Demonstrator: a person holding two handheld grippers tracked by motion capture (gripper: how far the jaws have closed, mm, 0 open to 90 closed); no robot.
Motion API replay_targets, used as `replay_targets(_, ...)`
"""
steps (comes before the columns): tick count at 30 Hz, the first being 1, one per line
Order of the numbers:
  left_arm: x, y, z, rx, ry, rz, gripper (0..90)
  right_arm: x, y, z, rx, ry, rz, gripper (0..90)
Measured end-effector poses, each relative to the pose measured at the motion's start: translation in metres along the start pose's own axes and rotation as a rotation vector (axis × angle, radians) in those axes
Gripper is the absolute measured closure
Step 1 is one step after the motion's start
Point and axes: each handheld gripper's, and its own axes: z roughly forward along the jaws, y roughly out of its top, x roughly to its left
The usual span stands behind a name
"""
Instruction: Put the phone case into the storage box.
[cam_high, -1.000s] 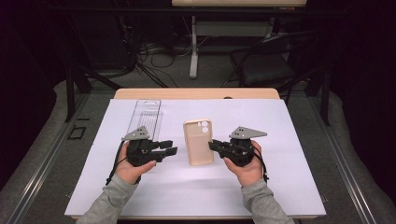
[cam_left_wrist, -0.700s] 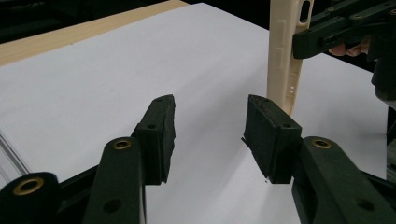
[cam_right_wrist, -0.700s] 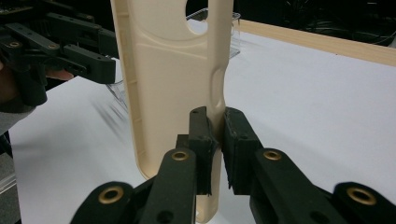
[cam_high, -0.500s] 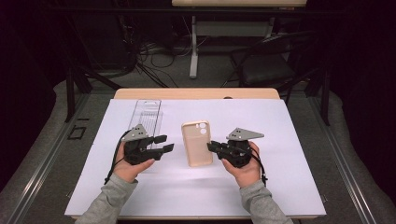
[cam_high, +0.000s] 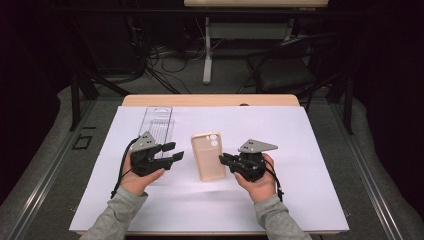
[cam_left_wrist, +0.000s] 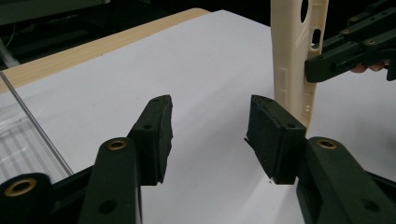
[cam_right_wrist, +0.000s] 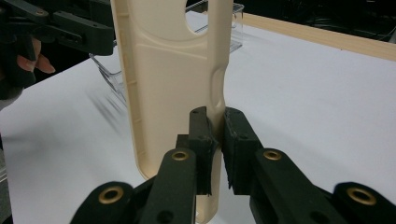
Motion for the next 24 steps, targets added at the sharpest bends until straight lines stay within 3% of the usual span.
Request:
replay_targets(9, 0.0015, 0.0014, -0.0014, 0.000, 0.003, -0.026, 39.8, 0.0034, -0.0015, 0.0029, 0.004, 0.001, 0.003, 83.0)
replay_targets(18, 0.0019, 0.0033, -0.0006, -0.004, 0.041, 0.002, 36.3, 0.0055, -0.0017, 0.0053, -0.003, -0.013, 0.004, 83.0)
replay_targets(24, 0.0015, 0.0096, 0.0011, -0.003, 0.033, -0.005, 31.4, 0.0054, -0.0019, 0.0050, -0.003, -0.023, 0.010, 83.0)
